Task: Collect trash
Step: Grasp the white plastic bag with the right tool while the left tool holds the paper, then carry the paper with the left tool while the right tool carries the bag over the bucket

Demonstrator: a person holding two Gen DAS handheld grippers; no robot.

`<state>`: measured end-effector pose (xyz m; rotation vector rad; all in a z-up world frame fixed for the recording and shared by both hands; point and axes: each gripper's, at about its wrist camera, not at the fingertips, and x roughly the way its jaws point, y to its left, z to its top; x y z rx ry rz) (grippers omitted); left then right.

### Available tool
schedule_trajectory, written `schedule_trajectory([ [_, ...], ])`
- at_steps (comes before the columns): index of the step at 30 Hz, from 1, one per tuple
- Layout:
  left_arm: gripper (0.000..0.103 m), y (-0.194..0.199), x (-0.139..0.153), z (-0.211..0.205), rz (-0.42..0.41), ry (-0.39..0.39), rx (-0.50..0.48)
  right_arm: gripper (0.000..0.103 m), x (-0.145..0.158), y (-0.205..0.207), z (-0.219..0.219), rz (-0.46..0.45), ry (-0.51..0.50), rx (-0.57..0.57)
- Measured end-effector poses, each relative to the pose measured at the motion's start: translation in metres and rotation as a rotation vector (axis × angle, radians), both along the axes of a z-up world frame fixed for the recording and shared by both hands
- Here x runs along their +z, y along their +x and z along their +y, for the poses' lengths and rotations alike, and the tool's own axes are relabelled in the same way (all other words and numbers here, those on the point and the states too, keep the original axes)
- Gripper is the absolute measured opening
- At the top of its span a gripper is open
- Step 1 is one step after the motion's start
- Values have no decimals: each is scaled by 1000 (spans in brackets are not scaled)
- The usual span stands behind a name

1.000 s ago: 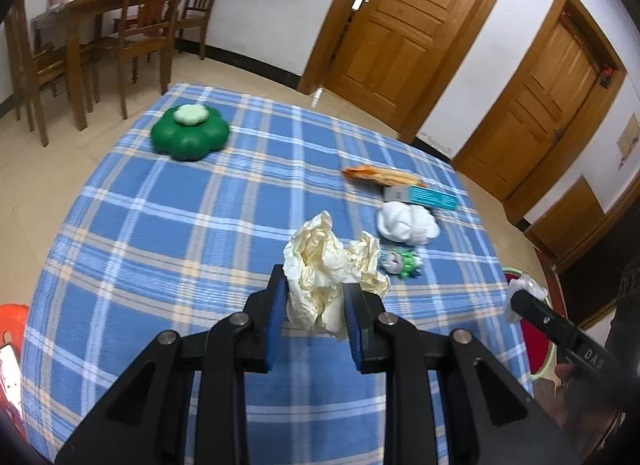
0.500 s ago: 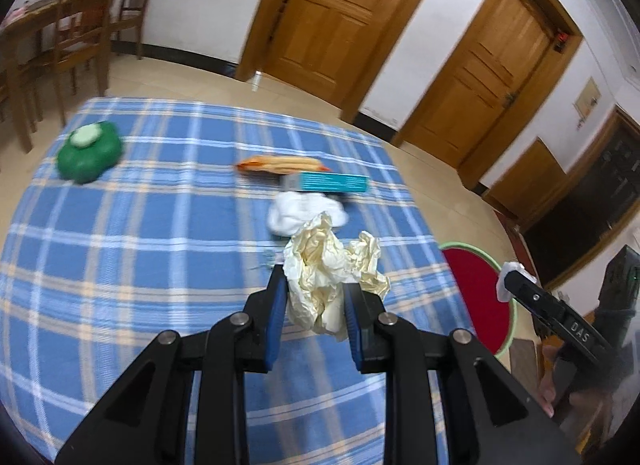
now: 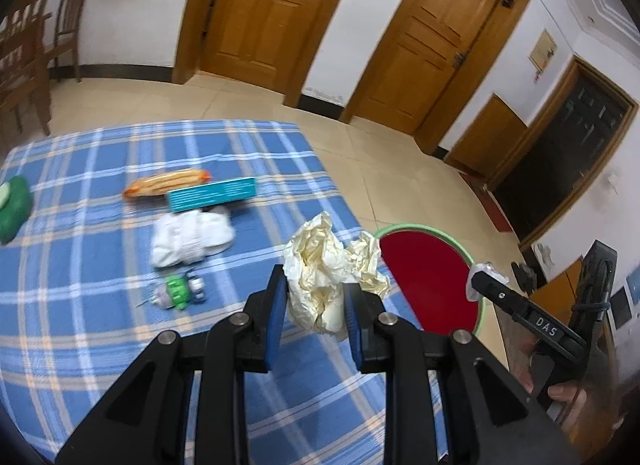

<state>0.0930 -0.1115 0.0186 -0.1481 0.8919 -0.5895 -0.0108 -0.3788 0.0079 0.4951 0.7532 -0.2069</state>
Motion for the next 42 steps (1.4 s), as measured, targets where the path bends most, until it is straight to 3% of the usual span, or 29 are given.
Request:
schedule_trajectory([
  [18,27,13,-17,-84,28,49,-155,79,-24,-18,-53,41,56,-121],
  [21,27,14,-20,-94,34,59,-173,85,-25,-21,-56,34,62,-129],
  [42,28,6,-45,-168,70,95,-328,85,-15,-40,-76,-29,74,-193],
])
